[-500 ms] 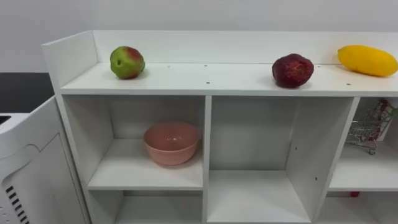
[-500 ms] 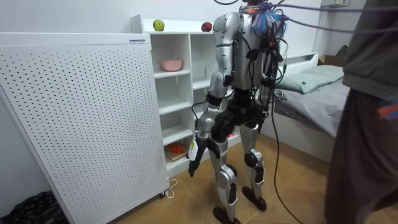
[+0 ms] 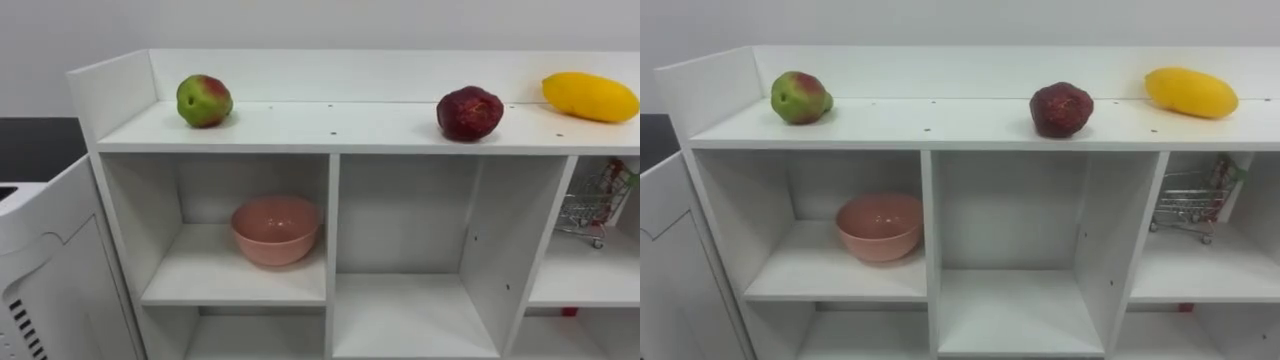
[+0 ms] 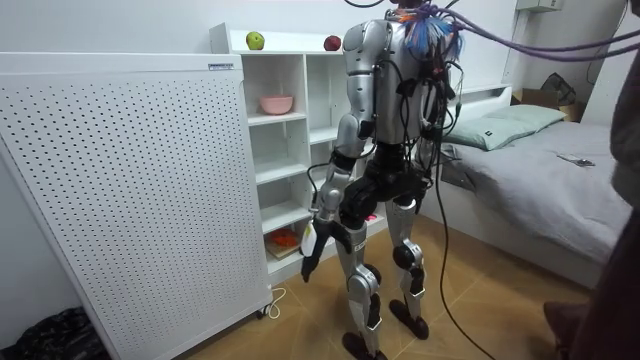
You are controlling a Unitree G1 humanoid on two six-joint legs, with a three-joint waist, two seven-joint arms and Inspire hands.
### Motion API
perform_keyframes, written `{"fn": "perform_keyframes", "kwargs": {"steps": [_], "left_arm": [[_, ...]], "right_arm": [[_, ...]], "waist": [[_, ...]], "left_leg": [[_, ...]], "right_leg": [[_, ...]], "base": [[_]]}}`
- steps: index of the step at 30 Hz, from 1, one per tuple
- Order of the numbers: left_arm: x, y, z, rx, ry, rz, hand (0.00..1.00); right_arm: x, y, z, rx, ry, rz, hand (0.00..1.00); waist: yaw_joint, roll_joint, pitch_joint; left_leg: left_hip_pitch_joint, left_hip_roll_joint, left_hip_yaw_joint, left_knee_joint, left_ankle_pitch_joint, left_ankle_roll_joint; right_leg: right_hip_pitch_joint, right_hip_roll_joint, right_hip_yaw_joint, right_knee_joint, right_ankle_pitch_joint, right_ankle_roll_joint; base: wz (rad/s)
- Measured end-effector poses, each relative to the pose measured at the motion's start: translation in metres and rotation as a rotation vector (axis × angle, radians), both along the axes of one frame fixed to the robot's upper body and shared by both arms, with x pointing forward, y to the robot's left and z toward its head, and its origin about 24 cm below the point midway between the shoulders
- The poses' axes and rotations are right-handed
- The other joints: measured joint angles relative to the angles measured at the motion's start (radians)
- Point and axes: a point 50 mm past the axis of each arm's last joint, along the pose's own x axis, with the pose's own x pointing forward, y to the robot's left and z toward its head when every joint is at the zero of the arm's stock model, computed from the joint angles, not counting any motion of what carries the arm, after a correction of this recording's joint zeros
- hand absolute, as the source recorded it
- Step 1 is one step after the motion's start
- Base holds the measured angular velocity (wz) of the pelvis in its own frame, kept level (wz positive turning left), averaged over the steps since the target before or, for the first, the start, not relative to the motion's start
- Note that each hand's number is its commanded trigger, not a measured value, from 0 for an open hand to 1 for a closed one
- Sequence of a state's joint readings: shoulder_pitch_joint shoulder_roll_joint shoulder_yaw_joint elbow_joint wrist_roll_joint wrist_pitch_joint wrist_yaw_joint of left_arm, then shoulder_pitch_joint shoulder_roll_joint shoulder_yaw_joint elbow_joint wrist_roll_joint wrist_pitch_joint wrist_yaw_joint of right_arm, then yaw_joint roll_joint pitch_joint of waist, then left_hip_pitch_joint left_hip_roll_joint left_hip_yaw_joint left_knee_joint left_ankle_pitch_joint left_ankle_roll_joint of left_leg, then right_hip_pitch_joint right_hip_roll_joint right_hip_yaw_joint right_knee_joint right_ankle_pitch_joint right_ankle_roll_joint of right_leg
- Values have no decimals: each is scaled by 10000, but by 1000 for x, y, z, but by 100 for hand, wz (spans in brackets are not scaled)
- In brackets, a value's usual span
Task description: Arrange fruit in the closet
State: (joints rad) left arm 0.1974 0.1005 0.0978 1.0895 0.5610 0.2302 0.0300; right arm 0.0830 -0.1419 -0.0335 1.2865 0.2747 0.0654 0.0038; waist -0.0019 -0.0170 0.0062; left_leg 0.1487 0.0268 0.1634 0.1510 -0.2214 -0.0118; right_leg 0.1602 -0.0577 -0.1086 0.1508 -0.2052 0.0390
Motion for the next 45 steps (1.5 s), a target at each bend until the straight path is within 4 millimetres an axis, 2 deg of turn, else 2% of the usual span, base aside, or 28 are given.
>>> {"fn": "perform_keyframes", "kwargs": {"steps": [4,7,9,11,12,15,17,18,20,22,23,24,26,30,32,39,43,45], "left_arm": [[3,0,0,-20,-240,-1,0],[5,2,1,8,-487,187,0],[5,5,2,67,-665,402,0],[7,8,3,241,-939,584,0],[9,9,4,275,-1044,588,0],[12,11,5,389,-1433,740,0],[12,11,5,571,-1508,714,0],[11,11,5,607,-1508,708,0],[10,13,7,694,-1599,663,0],[8,13,7,758,-1568,678,0],[6,14,7,766,-1514,680,0],[5,14,7,780,-1480,660,0],[3,13,7,816,-1460,581,0],[0,12,6,817,-1375,405,0],[-2,9,5,723,-1284,206,0],[0,5,5,491,-1555,-89,0],[2,6,6,536,-1619,-208,0],[2,6,6,523,-1625,-225,0]], "right_arm": [[-12,-4,0,-159,31,-1711,0],[-11,-12,2,-362,-360,-3763,0],[-2,-20,6,-655,-918,-4967,0],[20,-32,14,-1119,-1880,-5989,0],[26,-34,16,-1230,-2101,-6068,0],[61,-48,35,-1784,-3661,-6275,0],[97,-55,60,-2217,-5246,-6152,0],[106,-56,67,-2308,-5672,-6108,0],[133,-60,96,-2935,-7166,-5578,0],[150,-62,119,-3482,-8161,-5106,0],[162,-60,134,-3919,-8788,-4692,0],[168,-60,140,-4121,-9065,-4507,0],[182,-53,166,-4795,-10191,-3631,0],[195,-43,199,-5127,-11732,-2828,0],[203,-35,221,-5085,-12791,-2551,0],[225,-26,262,-5281,-14515,-1609,0],[225,-24,297,-5665,-15919,-1210,0],[226,-23,310,-5784,-16512,-1098,0]], "waist": [[-152,1,4],[-372,14,9],[-484,-27,-15],[-525,-35,-14],[-539,-51,-9],[-517,-82,-15],[-506,-126,-30],[-497,-141,-33],[-477,-205,-61],[-406,-223,-71],[-324,-255,-40],[-299,-278,-29],[-221,-345,-22],[-183,-335,-41],[-182,-246,-59],[-157,-196,-80],[-103,-320,-28],[-62,-393,-39]], "left_leg": [[10,6,-12,-4,-1,-1],[21,1,1,-7,-1,-1],[25,1,30,-6,-1,-1],[44,1,56,-7,-1,0],[43,1,57,-8,-1,-1],[28,-5,155,-7,-1,0],[-64,-3,211,15,3,5],[-94,-4,213,17,5,5],[-136,-3,215,33,6,5],[-124,-1,215,33,8,4],[-121,8,214,33,10,3],[-117,10,214,32,10,3],[-135,13,217,29,10,3],[-159,15,214,28,10,3],[-140,17,209,29,10,3],[-120,39,205,27,10,2],[-176,47,-18,27,11,1],[-188,52,-29,28,11,0]], "right_leg": [[23,4,-21,1,0,0],[-13,5,23,1,0,-1],[-17,6,45,13,0,-1],[-47,25,170,21,1,-2],[-49,29,188,20,1,-2],[-119,31,264,28,0,-2],[-304,23,274,85,1,-3],[-349,23,277,100,1,-3],[-377,24,276,78,2,-3],[-379,25,273,109,4,-6],[-423,31,269,175,4,-6],[-434,33,267,171,4,-6],[-468,38,265,171,4,-5],[-493,38,258,174,5,-6],[-485,37,246,171,5,-6],[-491,57,219,172,5,-6],[-510,56,-77,181,6,-7],[-470,57,-114,189,10,-15]], "base": [[1],[-4],[-8],[-17],[-8],[-5],[-8],[0],[0],[-2],[-8],[-12],[-6],[0],[-4],[-2],[6],[5]]}}
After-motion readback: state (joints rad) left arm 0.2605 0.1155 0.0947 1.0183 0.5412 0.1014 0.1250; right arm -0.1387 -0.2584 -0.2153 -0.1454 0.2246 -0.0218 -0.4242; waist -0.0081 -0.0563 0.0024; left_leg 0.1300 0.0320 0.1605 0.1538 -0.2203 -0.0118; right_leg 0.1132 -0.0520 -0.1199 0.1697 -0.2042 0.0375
